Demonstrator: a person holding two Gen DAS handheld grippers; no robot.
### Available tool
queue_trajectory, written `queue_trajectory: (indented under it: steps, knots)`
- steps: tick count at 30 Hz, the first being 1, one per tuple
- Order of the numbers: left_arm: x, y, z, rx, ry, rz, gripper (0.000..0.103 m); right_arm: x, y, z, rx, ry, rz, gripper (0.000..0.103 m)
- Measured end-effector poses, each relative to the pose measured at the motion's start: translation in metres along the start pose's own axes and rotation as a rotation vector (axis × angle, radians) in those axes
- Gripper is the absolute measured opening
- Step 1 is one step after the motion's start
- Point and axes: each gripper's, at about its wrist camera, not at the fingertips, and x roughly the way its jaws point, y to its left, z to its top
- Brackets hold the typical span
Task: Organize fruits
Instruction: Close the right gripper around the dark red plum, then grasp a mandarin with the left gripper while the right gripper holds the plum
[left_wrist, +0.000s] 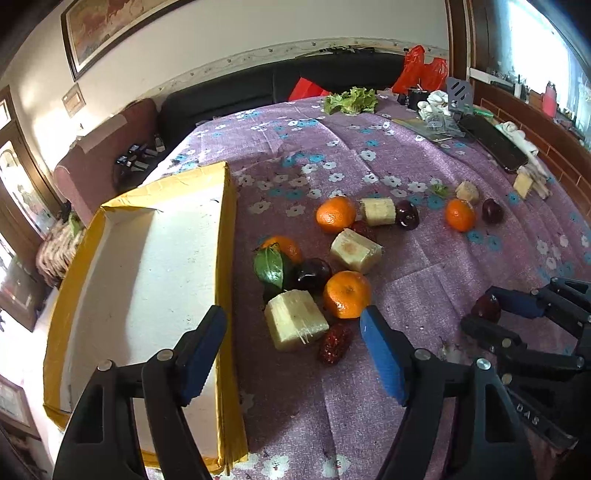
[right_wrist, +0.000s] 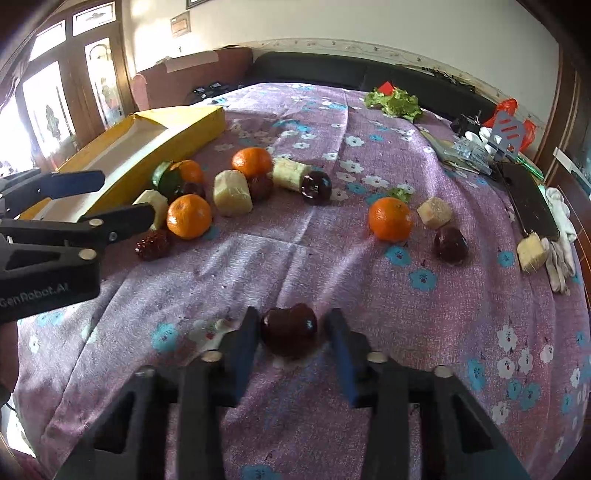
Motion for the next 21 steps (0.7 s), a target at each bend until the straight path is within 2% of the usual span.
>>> queue_trajectory:
  steps: [6,10,12,15,17,18,19,21]
  knots:
    - [0.002,-0.005,0.003,0.013,-0.013,-0.113,0.074,-0.009,-0.023,0.003,0.092,-0.032,0.007,0.035]
    - [0.009,-0.023,0.009,0.100,-0.033,-0.071,0.074,-0.009,-0.027,0.003,0.111,-0.027,0.031,0.035]
    - [0.016,-0.026,0.013,0.121,-0.015,-0.070,0.072,-0.009,-0.026,0.003,0.110,-0.021,0.038,0.035]
    - [0.027,-0.032,0.018,0.155,0.020,-0.076,0.057,-0.008,-0.025,0.001,0.106,-0.012,0.047,0.035]
    - [0.029,-0.038,0.016,0.190,0.025,-0.079,0.043,-0.007,-0.025,0.001,0.107,-0.001,0.061,0.039]
    - [0.030,-0.040,0.015,0.196,0.042,-0.093,0.031,-0.006,-0.026,0.000,0.108,0.008,0.069,0.041]
    - [0.030,-0.041,0.014,0.202,0.037,-0.075,0.031,-0.004,-0.027,0.000,0.114,0.021,0.079,0.050]
    - [0.029,-0.040,0.011,0.193,0.030,-0.080,0.032,-0.003,-0.030,-0.001,0.124,0.029,0.105,0.055]
